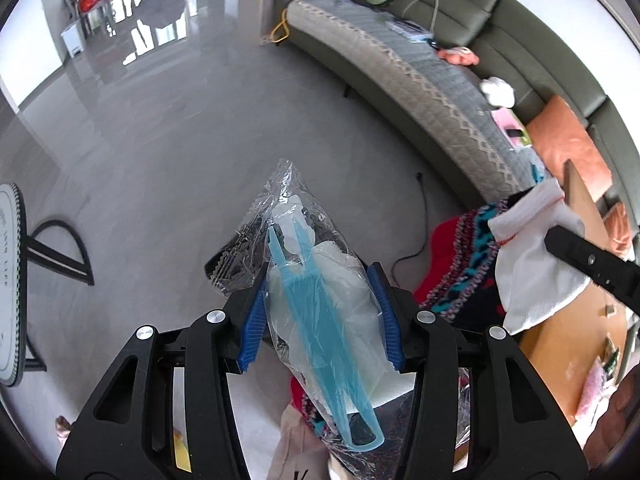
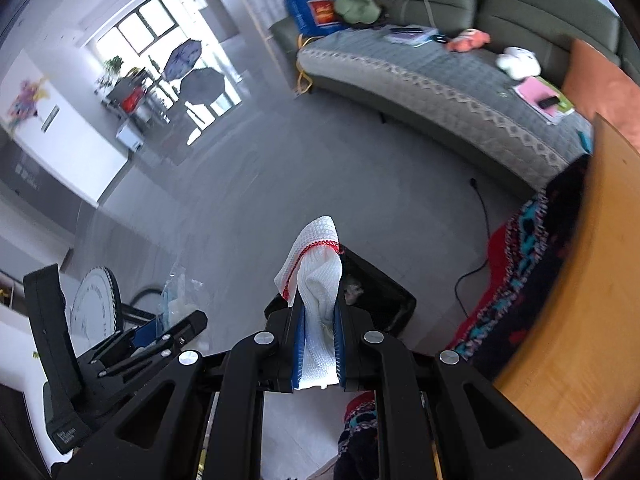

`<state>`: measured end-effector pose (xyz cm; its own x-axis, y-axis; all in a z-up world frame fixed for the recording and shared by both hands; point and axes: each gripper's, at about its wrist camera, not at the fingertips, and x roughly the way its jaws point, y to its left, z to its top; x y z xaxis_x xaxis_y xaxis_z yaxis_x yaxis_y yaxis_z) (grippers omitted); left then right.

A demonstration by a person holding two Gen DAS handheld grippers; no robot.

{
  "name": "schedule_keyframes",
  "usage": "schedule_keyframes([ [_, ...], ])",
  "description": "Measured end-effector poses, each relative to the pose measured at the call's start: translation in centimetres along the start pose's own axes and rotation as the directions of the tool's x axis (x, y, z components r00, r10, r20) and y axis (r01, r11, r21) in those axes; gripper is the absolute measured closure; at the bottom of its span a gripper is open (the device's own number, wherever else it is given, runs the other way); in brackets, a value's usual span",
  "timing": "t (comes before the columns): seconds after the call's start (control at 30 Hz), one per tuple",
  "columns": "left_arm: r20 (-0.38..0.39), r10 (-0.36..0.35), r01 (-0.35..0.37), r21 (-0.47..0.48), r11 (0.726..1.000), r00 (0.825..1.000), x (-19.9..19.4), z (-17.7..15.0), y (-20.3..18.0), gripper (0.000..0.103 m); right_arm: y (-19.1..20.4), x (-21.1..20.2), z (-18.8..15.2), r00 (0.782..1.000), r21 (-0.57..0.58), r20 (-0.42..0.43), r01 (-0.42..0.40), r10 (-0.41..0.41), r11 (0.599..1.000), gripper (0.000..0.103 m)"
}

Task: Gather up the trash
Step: 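Carry the toothbrush pack and tissue to the bin and release both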

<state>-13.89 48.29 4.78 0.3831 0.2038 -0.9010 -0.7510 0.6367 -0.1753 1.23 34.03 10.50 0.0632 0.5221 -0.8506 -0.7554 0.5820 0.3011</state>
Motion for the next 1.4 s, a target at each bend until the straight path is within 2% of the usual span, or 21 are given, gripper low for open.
schedule_keyframes([
  [0.03,-0.002,0.014,-0.014,0.000,1.000,1.000,0.4,0.2,0.3,0.047,0.5,0.7,0.5,1.000,-0.008,-0.011,0.001,-0.001,1.000,0.073],
  [0.07,-0.008,0.036,-0.036,0.001,0.999,0.999,0.8,0.5,0.5,0.027,0.8,1.3,1.0,1.000,-0.012,-0.020,0.017,-0.017,1.000,0.059],
  [0.1,-0.013,0.055,-0.055,0.001,0.998,0.998,1.1,0.7,0.9,0.006,1.3,1.7,1.5,0.999,-0.017,-0.014,0.036,-0.036,0.999,0.038],
  [0.13,-0.007,0.086,-0.086,-0.001,0.996,0.996,1.4,0.9,1.3,0.005,1.6,2.0,2.0,0.999,-0.026,0.002,0.042,-0.042,0.999,0.037],
  [0.23,-0.007,0.122,-0.122,-0.020,0.992,0.993,2.0,1.7,2.3,0.005,2.2,2.5,2.7,0.999,-0.039,0.009,0.043,-0.043,0.998,0.037],
  [0.53,-0.042,0.126,-0.129,-0.073,0.989,0.991,2.9,1.7,4.1,0.005,1.0,3.8,2.8,0.999,-0.012,-0.028,0.028,-0.028,1.000,0.037],
  [0.97,-0.024,0.127,-0.127,0.020,0.992,0.992,2.2,1.6,1.3,0.005,-1.0,0.9,2.2,0.999,0.055,0.014,0.035,-0.036,0.998,0.037],
  [1.2,0.012,0.052,-0.053,0.104,0.993,0.999,0.3,0.8,-2.1,0.005,-4.0,-2.6,0.5,0.996,0.131,0.060,0.058,-0.066,0.990,0.035],
  [1.4,0.012,-0.014,0.011,0.199,0.980,1.000,-0.8,-0.5,-6.7,0.005,-7.3,-6.5,-1.7,0.989,0.203,0.101,0.082,-0.104,0.976,0.033],
])
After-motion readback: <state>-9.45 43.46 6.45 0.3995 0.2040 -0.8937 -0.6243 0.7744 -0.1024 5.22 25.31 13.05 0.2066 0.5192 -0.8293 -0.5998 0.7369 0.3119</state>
